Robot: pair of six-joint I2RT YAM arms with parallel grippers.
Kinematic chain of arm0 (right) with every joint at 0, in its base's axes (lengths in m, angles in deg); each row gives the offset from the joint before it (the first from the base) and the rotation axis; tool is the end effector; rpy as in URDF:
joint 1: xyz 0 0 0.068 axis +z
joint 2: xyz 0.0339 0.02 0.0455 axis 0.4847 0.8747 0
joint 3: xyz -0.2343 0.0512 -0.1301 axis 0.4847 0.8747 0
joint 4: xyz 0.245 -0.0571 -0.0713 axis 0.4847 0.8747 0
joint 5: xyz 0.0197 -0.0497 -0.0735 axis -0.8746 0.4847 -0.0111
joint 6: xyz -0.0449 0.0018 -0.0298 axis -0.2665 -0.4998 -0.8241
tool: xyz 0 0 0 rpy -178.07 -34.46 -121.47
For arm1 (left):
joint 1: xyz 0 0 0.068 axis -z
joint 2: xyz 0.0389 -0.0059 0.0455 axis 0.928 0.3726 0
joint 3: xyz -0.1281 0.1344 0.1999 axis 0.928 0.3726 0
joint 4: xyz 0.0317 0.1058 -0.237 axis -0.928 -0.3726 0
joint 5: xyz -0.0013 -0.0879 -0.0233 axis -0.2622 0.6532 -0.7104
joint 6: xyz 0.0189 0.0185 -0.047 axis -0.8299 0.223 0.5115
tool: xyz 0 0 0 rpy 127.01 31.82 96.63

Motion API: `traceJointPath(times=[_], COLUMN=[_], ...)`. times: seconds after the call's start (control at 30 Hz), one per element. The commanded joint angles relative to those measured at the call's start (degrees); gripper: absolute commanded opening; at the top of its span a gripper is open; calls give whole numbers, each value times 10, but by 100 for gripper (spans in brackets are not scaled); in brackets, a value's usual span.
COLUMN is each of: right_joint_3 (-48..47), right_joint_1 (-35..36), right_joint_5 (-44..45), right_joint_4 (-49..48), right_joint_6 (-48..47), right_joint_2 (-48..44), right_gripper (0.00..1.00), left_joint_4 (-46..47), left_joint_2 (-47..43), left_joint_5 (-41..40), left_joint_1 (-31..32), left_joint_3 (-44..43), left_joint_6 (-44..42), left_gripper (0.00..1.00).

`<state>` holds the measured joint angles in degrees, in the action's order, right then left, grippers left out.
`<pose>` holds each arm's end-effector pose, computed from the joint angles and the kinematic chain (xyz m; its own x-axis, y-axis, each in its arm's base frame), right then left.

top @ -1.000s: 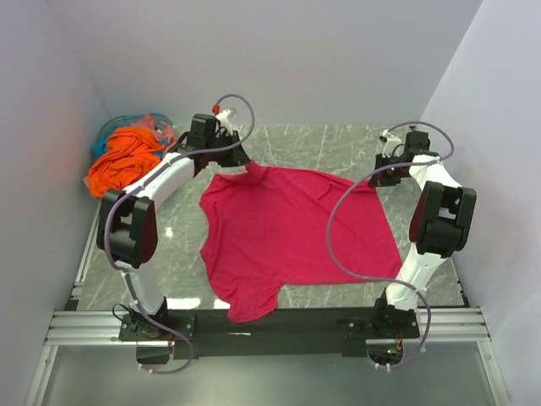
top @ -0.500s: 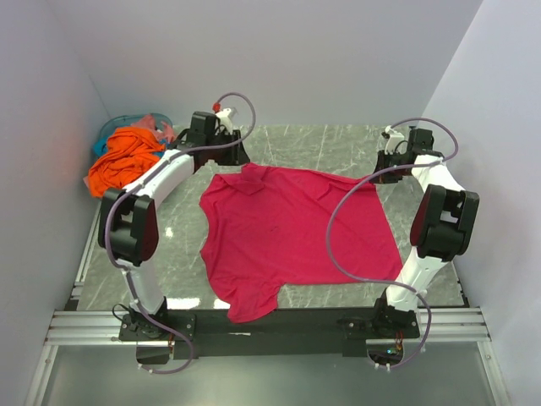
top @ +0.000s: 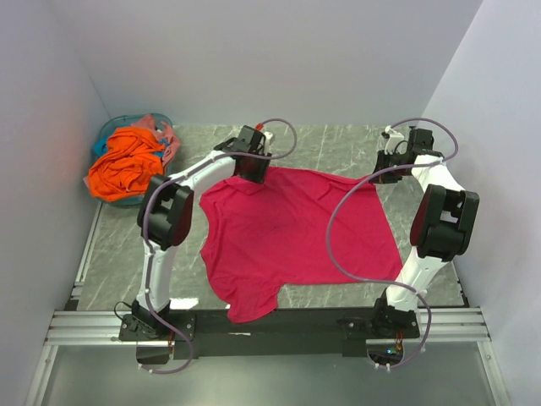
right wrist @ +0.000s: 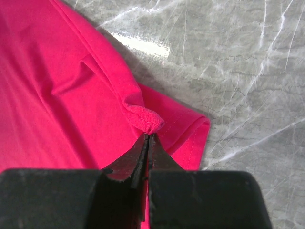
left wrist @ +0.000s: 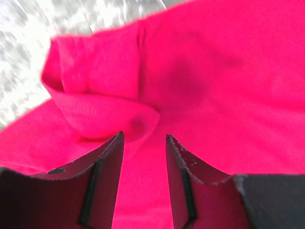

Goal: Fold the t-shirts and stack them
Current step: Flatten the tshirt out

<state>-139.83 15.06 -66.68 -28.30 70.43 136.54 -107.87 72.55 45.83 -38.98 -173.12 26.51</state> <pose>0.3913 -0.0775 0.2206 -0.7593 -0.0795 -0.6458 -0.3206 0.9094 0.2650 0.4143 -0.2328 0.2102 -0.7570 0.2511 -0.6032 0.4007 0.9076 -0.1251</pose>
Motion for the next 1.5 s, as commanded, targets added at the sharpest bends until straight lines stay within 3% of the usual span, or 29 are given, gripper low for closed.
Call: traceJointPath(times=[0.0,0.13,0.43,0.83,0.93,1.0,1.1,1.47], right_joint_3=[-8,-7,-8,-10,-11,-11,-10,-11], right_joint_1=[-5,-5,-5,-7,-7,-7,-7,-7], right_joint_5=[-9,-8,-10,-10,-11,-12,-10,-14], right_joint_4=[-6,-7,-6,-4,-4,-4,-4,-2], right_joint_6=[-7,-7,-7,-7,-5,-5,-7,-5], right_joint_2=[-1,-1,0,-1,-1,-1,-1,-1], right_gripper=[0,0,0,0,0,0,0,0], left_joint_4=[-19,-29,-56,-63,-63,-59,-53,-54], left_joint_2=[17,39,79,100,94,83,68,74], left_joint_5=[-99,-149,-167,-152,-147,-151,-151,-174], left_joint_1=[19,35,43,44,45,47,47,59], left_joint_3=[-62,-88,-129,-136,-133,-123,-112,-103], left_joint_6=[-17,-28,-38,-36,-36,-35,-35,-36], left_gripper=[47,47,44,31,32,42,45,41])
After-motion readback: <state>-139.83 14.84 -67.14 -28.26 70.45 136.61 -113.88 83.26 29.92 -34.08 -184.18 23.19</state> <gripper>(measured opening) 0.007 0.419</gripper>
